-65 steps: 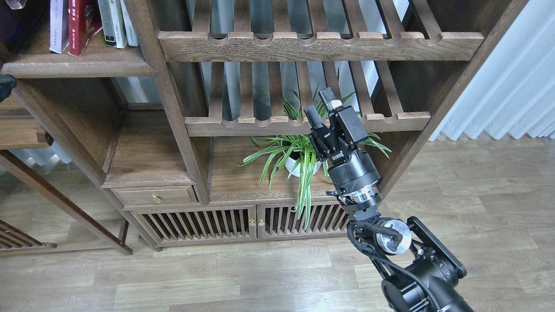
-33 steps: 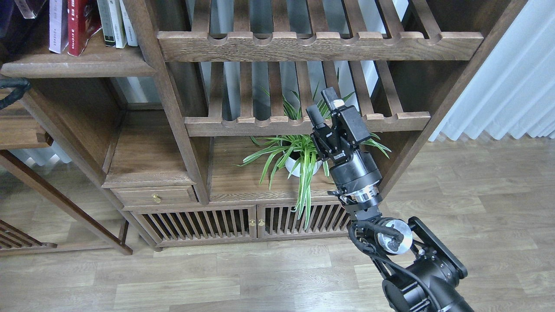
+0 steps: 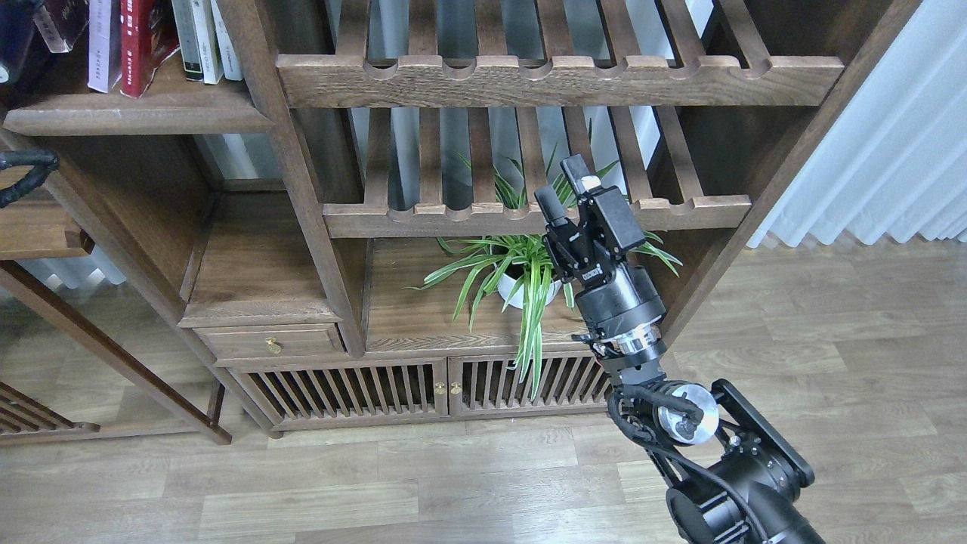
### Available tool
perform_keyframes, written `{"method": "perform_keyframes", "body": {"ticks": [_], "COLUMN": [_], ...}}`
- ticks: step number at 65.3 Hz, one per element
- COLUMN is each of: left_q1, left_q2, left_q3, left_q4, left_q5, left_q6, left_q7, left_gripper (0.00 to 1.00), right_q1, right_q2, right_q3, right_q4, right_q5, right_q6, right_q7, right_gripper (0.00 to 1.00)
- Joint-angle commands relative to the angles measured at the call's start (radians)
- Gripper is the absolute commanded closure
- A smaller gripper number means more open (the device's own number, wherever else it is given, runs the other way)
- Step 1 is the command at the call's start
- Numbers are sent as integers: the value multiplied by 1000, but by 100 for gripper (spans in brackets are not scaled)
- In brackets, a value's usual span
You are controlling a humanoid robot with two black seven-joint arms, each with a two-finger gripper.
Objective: Organize books on shelf
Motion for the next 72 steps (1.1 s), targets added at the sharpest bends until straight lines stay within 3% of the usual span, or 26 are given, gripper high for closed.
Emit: {"method": "perform_keyframes", "body": {"ticks": [1,30,57,72], "left_q1": [13,6,-21,14], "left_q2": [-1,-36,-93,-81], "left_q3": [0,-14,-63,-70], "left_q4": [0,-17,-136,-141], "left_q5": [-1,-56,-159,-159], "left_q6": [0,0,0,-2], "left_q7": [-37,-75,-75,-75], "left_gripper": [77,71,70,70], "right_q1": [1,3,3,7], "right_q2": [0,0,0,0], "right_q3": [-3,-10,-7,-9], "right_q4": [0,-11,-16,-16], "right_q5": [0,-2,-2,-5], "right_q6": [0,0,0,0], "right_q7": [0,0,0,-1], "right_gripper": [19,19,19,19]}}
